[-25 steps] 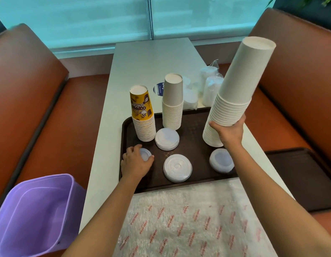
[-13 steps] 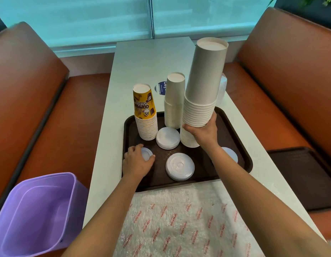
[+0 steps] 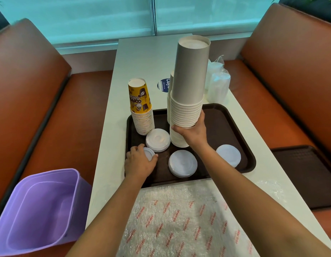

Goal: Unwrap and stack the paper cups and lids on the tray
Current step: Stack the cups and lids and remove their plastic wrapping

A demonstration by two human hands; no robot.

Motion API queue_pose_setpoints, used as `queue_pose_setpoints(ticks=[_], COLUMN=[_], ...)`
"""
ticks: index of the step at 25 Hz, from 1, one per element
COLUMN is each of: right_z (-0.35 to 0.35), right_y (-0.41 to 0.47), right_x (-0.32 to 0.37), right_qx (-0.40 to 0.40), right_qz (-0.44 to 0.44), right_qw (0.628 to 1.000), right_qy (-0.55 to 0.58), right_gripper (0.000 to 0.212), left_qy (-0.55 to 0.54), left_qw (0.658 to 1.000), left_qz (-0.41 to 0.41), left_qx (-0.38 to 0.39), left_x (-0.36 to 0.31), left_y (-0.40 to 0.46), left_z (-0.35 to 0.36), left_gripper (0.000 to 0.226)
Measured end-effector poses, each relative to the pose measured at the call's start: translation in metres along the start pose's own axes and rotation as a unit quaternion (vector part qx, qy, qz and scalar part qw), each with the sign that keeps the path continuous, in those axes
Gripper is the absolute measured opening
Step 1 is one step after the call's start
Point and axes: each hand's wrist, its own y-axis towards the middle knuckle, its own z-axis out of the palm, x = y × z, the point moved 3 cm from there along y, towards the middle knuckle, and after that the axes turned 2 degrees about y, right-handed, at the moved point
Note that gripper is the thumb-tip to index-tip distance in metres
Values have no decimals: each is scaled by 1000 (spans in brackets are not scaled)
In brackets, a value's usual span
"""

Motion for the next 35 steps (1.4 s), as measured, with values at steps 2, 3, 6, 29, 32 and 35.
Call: queue_pose_setpoints(ticks=[2, 3, 6, 29, 32, 35], right_z=[-1, -5, -18, -41, -42, -50], right_y=[0, -5, -37, -72, -74, -66], right_x=[-3, -4, -10, -48, -42, -22], right_qx=[3, -5, -43, 176, 193, 159], right_qz=[16, 37, 40, -61, -72, -110], right_qw=[1000, 998, 983, 845, 849, 894], right_qy=[-13, -43, -175, -502, -487, -405], right_gripper=[114, 115, 75, 73, 76, 63], left_qy=[2, 4, 19, 169, 181, 106], left_qw=[1000, 999, 984, 955, 949, 961], left_qz=[0, 20, 162, 220, 235, 255], left_qx=[-8, -29, -68, 104, 110, 18], left_x=[0, -2, -13, -43, -45, -60], left_y=[-3, -3, 0, -1, -16, -31], left_z=[-4, -6, -10, 6, 5, -14], left_gripper=[68, 66, 56, 90, 92, 76])
